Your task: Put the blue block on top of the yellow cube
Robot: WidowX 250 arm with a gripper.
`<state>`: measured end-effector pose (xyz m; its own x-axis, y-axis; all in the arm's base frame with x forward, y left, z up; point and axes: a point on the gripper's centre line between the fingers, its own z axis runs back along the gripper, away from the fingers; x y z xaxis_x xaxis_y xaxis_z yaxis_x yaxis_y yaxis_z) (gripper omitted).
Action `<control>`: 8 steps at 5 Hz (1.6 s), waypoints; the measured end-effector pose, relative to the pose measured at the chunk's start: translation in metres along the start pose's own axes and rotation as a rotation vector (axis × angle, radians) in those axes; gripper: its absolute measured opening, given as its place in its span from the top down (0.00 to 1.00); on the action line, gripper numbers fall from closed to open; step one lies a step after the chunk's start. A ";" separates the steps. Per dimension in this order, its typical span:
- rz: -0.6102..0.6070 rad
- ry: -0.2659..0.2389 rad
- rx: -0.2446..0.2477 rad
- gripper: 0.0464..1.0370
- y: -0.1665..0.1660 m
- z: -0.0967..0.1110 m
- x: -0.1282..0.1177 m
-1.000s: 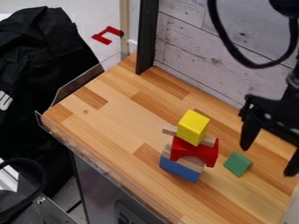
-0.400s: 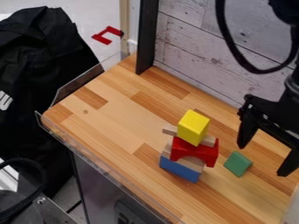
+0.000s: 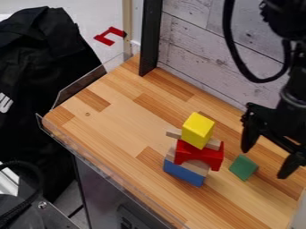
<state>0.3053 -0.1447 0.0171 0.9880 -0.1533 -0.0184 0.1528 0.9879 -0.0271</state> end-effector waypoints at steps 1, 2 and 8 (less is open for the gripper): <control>0.016 0.005 0.001 0.04 0.007 -0.007 0.008; 0.022 0.008 0.008 0.04 0.014 -0.011 0.016; 0.073 0.158 -0.037 0.04 0.024 -0.046 0.007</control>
<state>0.3153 -0.1233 -0.0297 0.9802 -0.0861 -0.1785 0.0772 0.9954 -0.0565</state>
